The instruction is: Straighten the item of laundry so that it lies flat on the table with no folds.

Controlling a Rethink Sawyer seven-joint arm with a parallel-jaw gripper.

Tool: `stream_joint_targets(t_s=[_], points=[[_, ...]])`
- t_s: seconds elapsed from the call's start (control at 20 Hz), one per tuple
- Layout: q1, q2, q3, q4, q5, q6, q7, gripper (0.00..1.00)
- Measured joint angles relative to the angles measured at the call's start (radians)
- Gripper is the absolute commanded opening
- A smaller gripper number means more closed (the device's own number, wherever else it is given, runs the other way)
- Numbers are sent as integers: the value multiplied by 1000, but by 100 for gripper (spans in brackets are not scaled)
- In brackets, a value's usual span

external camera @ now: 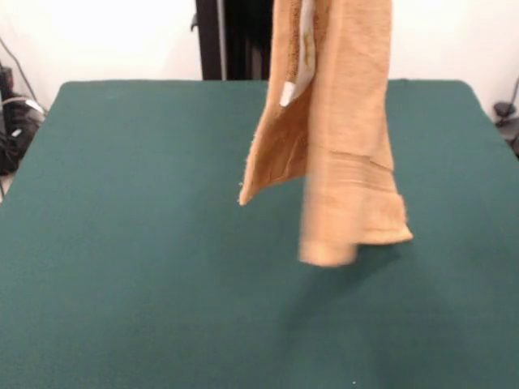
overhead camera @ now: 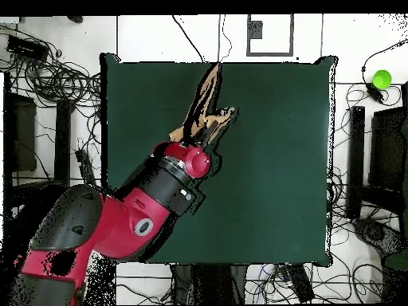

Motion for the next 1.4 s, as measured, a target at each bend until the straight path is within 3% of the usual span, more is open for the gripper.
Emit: stream_joint_targets(t_s=[0.65,1.4], points=[[1,5,0,-13,-51,-124,0,0],[-12,-16,0,-11,-66,-129,0,0]])
